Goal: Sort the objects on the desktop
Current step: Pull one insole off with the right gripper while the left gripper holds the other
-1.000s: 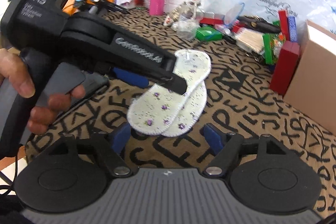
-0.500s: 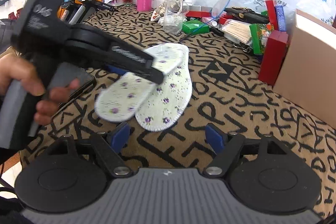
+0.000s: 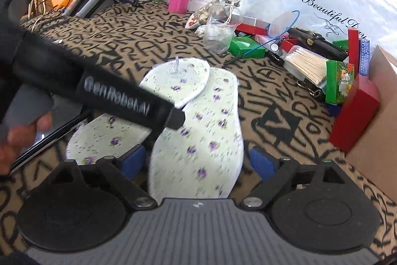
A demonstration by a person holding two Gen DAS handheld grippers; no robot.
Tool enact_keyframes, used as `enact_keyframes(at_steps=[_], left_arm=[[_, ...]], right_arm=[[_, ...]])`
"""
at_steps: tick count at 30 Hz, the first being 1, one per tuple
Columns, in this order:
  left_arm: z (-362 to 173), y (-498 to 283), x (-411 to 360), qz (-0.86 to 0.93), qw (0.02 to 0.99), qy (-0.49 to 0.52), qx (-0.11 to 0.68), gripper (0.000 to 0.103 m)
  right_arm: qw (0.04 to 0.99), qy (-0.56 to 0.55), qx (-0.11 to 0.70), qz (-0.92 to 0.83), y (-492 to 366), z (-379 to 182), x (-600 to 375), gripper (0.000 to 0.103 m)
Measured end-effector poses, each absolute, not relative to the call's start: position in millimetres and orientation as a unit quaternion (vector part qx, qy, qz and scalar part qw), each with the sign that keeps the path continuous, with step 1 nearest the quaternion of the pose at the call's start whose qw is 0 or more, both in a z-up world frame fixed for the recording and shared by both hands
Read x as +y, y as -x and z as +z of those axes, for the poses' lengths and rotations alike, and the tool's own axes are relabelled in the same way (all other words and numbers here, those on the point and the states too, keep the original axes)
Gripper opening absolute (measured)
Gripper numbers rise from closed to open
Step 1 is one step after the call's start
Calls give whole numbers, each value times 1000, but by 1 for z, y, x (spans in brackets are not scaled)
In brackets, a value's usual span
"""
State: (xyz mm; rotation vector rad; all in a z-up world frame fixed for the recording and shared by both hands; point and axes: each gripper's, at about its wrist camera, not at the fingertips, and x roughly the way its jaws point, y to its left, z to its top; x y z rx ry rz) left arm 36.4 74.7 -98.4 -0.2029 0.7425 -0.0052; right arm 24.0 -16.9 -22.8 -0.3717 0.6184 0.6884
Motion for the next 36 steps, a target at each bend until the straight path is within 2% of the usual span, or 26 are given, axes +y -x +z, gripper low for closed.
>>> enact_keyframes(at_steps=[2,3,4,6,9,10,16,18,23,24,27,33,35,36], left_arm=[[-98,-40,70,2,928,80,364,66],[-98,-42,69,4,928,73,365,55],[-97,-43,68,4,927,74,368,56],[-93,-42,70,-6,924,93,372,55],[-84,-35,71,-38,919,149,363,55],[-78,-31,71,-48,920,165,352,55],[-50,-12,88,-134,905,312,258,55],[-56,-14,95,-124,889,359,257,55],[-77,-17,87,-107,873,353,318,55],[-77,-17,85,-111,871,357,320,55],[-69,-20,78,-116,878,339,319,44],[-56,-24,76,-124,892,309,306,44],[-60,-23,72,-106,899,279,322,50],[-64,-21,70,-95,901,257,336,57]], right_arm=[[878,158,308,330,-34,-25,-18,88],[876,139,320,333,-40,-25,-21,85],[876,125,326,332,-43,-24,-24,75],[878,131,327,323,-42,-19,-26,72],[886,136,311,317,-32,-9,-30,60],[890,141,302,313,-29,-5,-31,59],[921,178,220,269,-4,28,-51,59],[931,195,183,247,6,39,-58,59],[935,194,180,235,6,45,-69,59],[936,191,180,233,7,45,-70,59],[936,188,185,234,7,43,-71,59],[937,186,178,234,10,46,-72,60],[938,186,181,231,10,45,-73,60],[938,186,183,230,9,44,-74,60]])
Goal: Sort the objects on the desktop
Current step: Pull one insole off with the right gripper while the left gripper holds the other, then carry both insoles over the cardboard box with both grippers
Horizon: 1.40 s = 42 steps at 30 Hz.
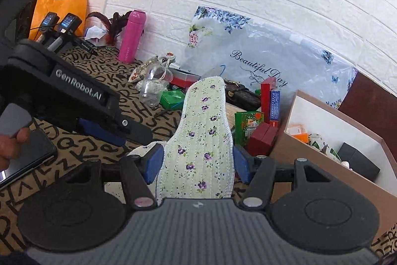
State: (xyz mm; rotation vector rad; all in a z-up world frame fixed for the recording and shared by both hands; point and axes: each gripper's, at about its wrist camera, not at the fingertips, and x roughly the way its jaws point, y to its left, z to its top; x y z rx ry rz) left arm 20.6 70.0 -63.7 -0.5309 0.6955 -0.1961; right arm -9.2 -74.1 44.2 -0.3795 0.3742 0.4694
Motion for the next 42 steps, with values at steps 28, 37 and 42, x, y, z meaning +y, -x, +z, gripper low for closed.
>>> enact_keyframes(at_steps=[28,37,42], left_arm=[[-63,-21,4,-127,925,103,344,0],[-95,-36,-10,-141,901,87,401,1],[-67,-32,-2,-141,913,104,368,1]], right_arm=[[940,105,245,214,13,31,-127,61],[940,92,253,211,18,31,-135,61],[942,89,244,212,23,36,-140,61]])
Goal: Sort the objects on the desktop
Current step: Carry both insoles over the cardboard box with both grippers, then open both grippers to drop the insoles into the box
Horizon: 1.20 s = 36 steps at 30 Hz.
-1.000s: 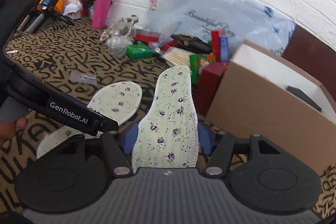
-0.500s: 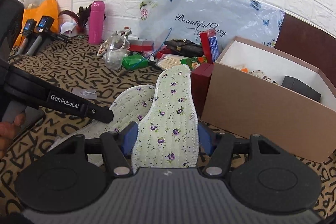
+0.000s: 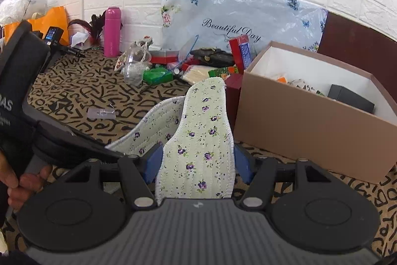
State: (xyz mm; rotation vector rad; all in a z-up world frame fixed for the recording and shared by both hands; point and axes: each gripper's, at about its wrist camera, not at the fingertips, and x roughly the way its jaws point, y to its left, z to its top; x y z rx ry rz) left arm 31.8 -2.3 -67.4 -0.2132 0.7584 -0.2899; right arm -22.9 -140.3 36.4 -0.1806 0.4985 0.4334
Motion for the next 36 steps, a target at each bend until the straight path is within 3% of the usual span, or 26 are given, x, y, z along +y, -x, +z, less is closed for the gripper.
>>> enact_keyframes(at_steps=[8,17,23,36], left_arm=[[6,-45,-11,-175,932,133,290,1],[62,-100,-64,-213,930,144,264,1],[61,-146,-100,-237,919,154,276,1],[11,-236,-144,-234,907,132,326,1]], right_arm=[[961,64,178,202,28,80,-162,61],[983,33,128,127,-5,119,-215,62],[988,-5,124,88,-43,124,-250,63],[984,-48,163,50,-137,79,-285,59]])
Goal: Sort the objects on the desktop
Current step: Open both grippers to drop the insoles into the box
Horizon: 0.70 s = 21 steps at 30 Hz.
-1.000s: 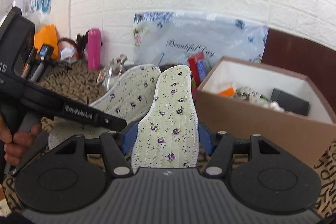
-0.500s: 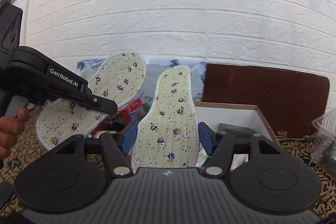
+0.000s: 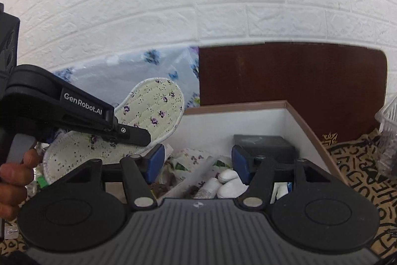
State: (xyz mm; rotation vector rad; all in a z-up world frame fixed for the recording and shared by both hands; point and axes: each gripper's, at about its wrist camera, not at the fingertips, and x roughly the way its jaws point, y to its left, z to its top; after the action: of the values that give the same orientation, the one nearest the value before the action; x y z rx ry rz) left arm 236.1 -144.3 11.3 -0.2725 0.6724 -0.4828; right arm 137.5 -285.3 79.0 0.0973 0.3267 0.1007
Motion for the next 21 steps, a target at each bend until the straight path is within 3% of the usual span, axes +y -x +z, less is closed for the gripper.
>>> enact_keyframes(at_steps=[2,4,5,8,13,21], left_arm=[[5,-242,-148,-230,909,115,327,17],[3,-242,-151,-232,913,103,320,69],[2,-240,-151,-230,917,98,311,76],[4,-235,-150,-231,922,81,300,78],[7,-223,-138,-237,917,106,303,81],[13,-175,-113,-229,924,120,281,85]], right_arm=[[980,-41,186,48,-155,68,-288,59],[978,-32,203,47,-162,60,-287,60],[977,-28,206,49,-164,58,-288,60],[974,-20,220,51,-162,54,-290,73],[976,-28,208,62,-138,69,-299,80],[975,-29,196,104,-96,83,-291,79]])
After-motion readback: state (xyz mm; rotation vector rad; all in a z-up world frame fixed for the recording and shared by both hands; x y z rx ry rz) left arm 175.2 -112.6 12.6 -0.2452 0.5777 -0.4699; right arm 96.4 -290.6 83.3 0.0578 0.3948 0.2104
